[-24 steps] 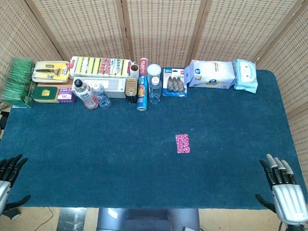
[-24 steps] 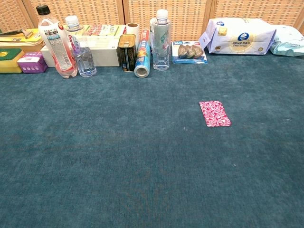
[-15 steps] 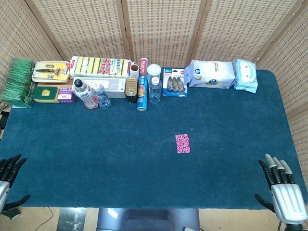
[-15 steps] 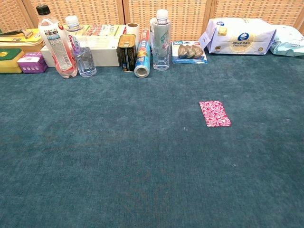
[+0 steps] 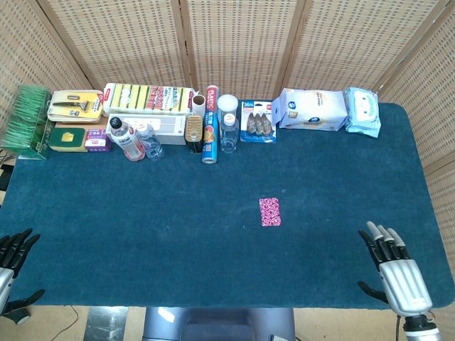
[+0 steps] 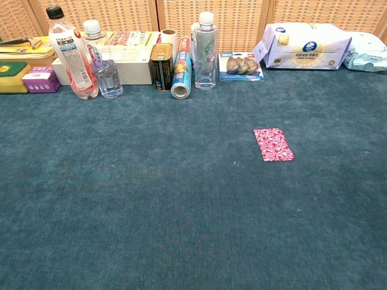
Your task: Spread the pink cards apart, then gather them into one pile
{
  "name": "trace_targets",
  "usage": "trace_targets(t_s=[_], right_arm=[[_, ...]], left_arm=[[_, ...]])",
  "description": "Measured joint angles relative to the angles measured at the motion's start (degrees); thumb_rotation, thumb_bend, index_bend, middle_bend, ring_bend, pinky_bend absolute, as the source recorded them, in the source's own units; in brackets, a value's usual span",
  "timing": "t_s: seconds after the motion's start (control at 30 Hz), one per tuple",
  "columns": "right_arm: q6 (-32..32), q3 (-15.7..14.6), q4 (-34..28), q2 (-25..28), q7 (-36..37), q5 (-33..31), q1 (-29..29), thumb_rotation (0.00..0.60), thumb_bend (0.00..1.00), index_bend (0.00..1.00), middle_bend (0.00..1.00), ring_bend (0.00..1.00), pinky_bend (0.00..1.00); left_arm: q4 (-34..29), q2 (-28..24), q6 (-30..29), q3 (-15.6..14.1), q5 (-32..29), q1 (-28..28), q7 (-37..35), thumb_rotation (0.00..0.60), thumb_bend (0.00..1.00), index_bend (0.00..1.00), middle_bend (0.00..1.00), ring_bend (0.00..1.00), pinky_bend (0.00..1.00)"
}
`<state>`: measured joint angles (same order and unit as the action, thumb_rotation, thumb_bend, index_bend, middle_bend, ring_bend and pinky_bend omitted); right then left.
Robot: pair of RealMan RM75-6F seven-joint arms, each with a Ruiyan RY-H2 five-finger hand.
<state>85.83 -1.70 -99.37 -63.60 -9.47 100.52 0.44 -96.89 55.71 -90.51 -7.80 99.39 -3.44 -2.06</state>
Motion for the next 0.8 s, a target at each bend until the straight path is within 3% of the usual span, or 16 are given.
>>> trace_targets(t_s=[0.4, 0.57, 0.8], right_arm=[[-23.44, 0.94, -8.9, 4.31, 9.41, -2.16, 14.94, 0.6, 0.0, 0.0, 0.05, 0.0, 0.0], [-32.98, 2.86, -11.75, 4.27, 10.52, -8.22, 22.01, 0.6, 0.0, 0.0, 0.05, 0.0, 0.0], [-39.57, 5.92, -12.93, 0.63, 4.56, -18.82, 27.39, 0.6, 0.0, 0.0, 0.06, 0.0, 0.0]], left_arm=[[-0.06, -0.42, 0.65, -0.47, 0.52, 0.36, -0.85, 0.6, 0.02, 0.0, 0.0, 0.0, 0.0], [-0.02, -0.71, 0.86, -0.34, 0.09, 0.57, -1.66, 0.6, 0.02, 0.0, 0.0, 0.0, 0.0], [0.05, -1.18, 0.77, -0.28, -0.12, 0.7, -3.02, 0.6, 0.02, 0.0, 0.0, 0.0, 0.0]])
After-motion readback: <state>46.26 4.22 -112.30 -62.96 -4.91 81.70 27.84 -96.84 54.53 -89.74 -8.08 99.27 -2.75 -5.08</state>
